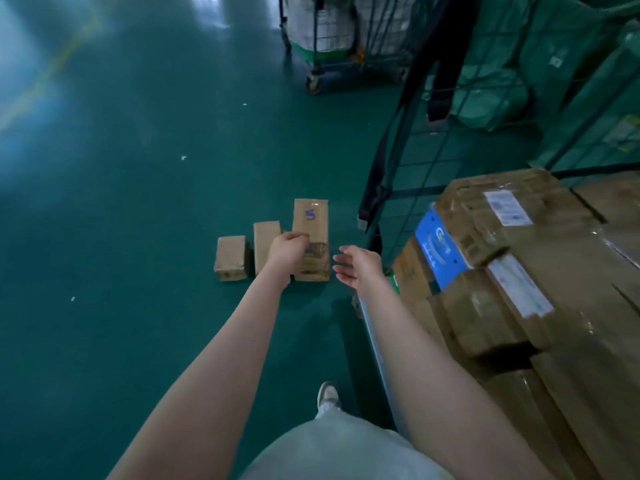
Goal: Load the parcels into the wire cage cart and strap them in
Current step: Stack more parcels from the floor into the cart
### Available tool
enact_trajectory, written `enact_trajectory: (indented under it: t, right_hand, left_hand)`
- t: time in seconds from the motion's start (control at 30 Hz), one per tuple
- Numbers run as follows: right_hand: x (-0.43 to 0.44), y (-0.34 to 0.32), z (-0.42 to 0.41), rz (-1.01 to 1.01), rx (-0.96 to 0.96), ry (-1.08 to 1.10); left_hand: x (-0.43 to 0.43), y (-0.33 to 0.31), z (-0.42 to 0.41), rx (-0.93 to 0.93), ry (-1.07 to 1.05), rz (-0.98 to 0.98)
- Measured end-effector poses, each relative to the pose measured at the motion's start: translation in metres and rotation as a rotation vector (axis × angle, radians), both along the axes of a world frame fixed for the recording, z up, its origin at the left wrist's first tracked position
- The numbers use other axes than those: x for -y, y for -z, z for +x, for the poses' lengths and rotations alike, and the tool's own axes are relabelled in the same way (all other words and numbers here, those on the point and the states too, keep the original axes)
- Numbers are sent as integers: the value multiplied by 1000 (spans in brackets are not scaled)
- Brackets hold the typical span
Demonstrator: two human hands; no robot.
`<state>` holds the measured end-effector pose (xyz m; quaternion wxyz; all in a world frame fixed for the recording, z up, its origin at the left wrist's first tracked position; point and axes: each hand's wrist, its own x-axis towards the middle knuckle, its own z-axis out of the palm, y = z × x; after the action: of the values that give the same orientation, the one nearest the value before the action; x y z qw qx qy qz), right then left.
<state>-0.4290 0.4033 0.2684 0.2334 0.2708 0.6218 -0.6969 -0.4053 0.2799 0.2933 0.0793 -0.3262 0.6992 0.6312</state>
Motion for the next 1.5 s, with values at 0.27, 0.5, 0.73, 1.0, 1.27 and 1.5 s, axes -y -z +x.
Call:
enact_trajectory:
  t: [0.27,0.5,0.73,1.0,1.27,1.5]
  right_hand:
    - [47,-4,-80,49,-7,-132]
    - [108,3,-111,69,14,-206]
    - [199,18,-130,49,59,-188]
    - [319,28,-125,2,135,-123]
    - [375,43,-126,-7,201,-81]
    - [404,65,-159,29,248,-39]
  left_hand:
    - [45,-5,-67,-14,-105,6]
    - [95,14,-88,46,-170,72]
    - [189,28,-106,95,-169,84]
    - [322,29,-114,131,-142,22]
    - [385,46,-121,181,-106,26]
    - [417,64,-159,216,-91,56]
